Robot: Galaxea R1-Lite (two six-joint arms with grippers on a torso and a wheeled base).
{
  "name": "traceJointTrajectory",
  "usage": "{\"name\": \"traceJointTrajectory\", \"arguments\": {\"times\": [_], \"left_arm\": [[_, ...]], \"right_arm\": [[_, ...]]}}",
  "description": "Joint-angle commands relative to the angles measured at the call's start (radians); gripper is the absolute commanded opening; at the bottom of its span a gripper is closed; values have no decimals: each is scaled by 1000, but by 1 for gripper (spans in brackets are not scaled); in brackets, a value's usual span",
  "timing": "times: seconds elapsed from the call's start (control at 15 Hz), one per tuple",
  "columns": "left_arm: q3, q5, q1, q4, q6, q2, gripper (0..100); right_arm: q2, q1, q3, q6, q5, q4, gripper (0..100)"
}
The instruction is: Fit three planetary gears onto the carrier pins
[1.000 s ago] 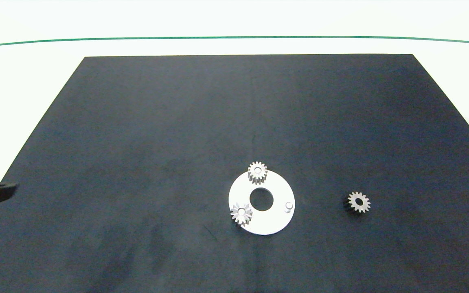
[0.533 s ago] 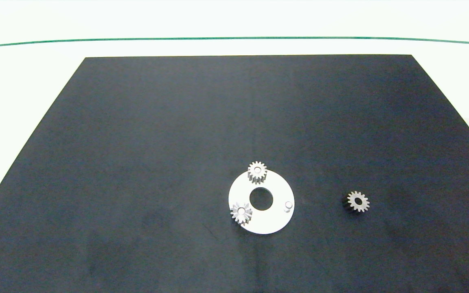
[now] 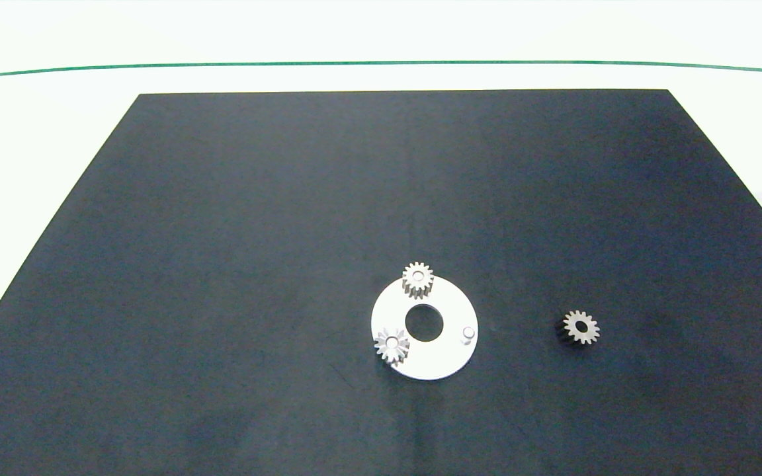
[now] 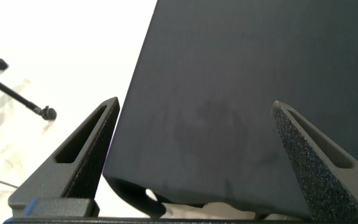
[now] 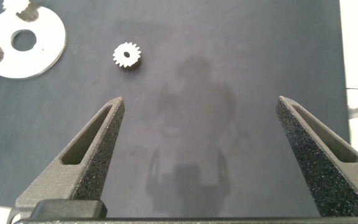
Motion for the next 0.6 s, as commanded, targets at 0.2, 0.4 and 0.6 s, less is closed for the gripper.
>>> {"name": "traceJointTrajectory", "arguments": {"times": [0.2, 0.4, 0.6], "left_arm": [[-66, -1, 38, -2, 28, 99, 100], [-35, -10, 150, 0, 25, 123, 100], [-38, -13, 151, -68, 23, 203, 100]], "right_arm": [[14, -13, -32, -2, 1, -1, 100], [97, -15, -106, 8, 1, -3, 100], [171, -12, -118, 58, -3, 2, 100]]}}
